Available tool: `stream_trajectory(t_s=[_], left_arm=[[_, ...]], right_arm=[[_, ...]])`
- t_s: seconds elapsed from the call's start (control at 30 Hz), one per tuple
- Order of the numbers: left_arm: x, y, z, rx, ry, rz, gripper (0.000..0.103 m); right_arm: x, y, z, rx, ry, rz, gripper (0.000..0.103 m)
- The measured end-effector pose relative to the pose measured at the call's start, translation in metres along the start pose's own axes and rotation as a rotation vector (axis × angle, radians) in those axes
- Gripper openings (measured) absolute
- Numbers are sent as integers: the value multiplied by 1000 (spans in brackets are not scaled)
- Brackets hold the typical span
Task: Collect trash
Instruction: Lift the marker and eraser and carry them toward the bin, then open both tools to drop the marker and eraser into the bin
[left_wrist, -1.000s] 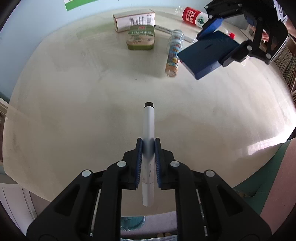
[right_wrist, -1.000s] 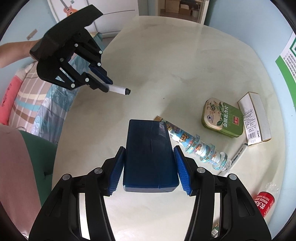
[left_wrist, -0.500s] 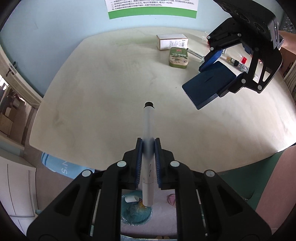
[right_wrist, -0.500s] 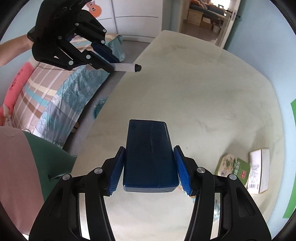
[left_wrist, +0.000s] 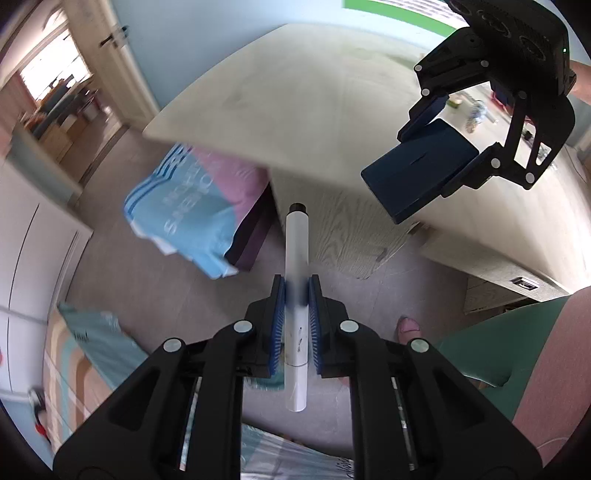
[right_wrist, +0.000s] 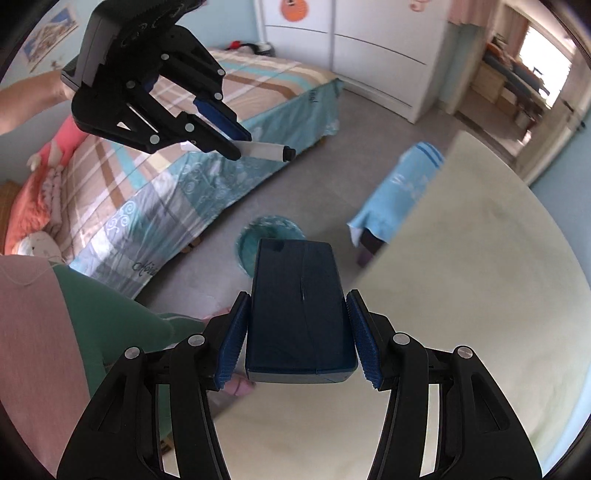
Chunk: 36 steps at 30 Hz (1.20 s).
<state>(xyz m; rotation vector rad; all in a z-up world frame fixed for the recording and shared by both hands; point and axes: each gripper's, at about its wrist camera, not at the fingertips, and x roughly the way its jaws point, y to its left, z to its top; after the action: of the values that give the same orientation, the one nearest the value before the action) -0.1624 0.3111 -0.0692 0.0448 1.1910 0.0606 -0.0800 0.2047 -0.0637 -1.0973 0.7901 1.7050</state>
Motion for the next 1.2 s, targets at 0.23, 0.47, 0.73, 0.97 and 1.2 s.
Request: stream_trajectory(t_s=[0.23,0.47,0.73,0.97,1.2], left_arm=[[17,48,-70,-176,56,-8,11],[58,86,-130,-304,118,-65,11],[117,108,-164,-346,194,-126,12],[134,116,-169,-330,237,-111,48],[126,125,-168,-340,231,-114,50]], right_arm=[[68,22,66,-94,62,106,54],[162,41,113,-134,181,181,54],[255,50,134,-101,313,176,55],[278,40,140,-28,331,171,68],[247,23,137,12,283,161,68]])
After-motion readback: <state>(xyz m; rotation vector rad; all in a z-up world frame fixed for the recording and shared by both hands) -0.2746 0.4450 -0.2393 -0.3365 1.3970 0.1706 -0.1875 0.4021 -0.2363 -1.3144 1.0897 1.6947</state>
